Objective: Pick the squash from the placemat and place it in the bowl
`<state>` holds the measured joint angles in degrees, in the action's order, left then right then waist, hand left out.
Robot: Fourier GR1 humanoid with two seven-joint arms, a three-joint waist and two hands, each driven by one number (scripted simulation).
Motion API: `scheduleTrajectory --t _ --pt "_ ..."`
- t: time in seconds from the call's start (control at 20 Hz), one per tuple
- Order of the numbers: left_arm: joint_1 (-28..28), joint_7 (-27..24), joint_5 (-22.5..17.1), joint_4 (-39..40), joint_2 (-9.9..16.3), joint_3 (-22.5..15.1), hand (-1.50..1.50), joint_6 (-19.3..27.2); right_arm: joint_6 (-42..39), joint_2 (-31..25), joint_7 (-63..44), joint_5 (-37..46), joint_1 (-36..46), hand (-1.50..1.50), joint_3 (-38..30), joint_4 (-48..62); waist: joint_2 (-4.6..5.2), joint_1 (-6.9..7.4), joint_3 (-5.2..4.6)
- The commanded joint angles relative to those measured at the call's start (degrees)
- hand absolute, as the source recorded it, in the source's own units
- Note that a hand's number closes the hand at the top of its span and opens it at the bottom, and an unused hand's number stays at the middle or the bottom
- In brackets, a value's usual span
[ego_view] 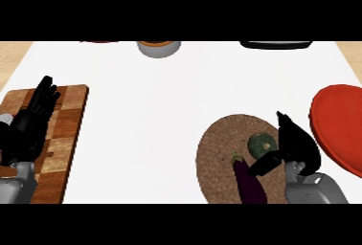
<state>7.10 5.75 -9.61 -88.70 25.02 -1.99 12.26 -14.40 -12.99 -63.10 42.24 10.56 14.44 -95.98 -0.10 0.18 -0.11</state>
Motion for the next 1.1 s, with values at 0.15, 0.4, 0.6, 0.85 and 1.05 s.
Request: scheduleTrajectory --t 0.15,0.4,0.6,0.85,1.05 --pt "-2.0 1.1 1.6 -2.7 -1.2 0.8 0.0 -0.1 0.1 5.3 -7.4 5.5 0.4 -1.5 0.6 3.0 0.03 0.21 0.1" --pt "1.6 0.9 4.4 0.9 -3.3 0.4 0.0 0.8 0.2 4.0 -3.4 6.4 -1.5 -1.5 -2.6 3.8 0.07 -0.33 0.1" --pt "-2.2 -1.6 3.8 0.3 -4.2 1.6 0.0 -1.0 -0.4 6.9 -1.5 4.7 0.7 1.5 -4.7 7.8 0.07 0.01 0.1" --pt "3.5 0.5 4.6 3.1 -5.3 2.2 0.0 -2.8 3.4 6.9 8.3 5.5 2.6 1.5 -6.1 16.6 0.14 -0.13 0.11" --pt "2.9 -2.7 5.7 5.0 -5.5 4.6 0.0 -3.9 3.7 5.6 11.5 5.3 9.0 1.5 -10.1 23.2 0.22 -0.02 0.11"
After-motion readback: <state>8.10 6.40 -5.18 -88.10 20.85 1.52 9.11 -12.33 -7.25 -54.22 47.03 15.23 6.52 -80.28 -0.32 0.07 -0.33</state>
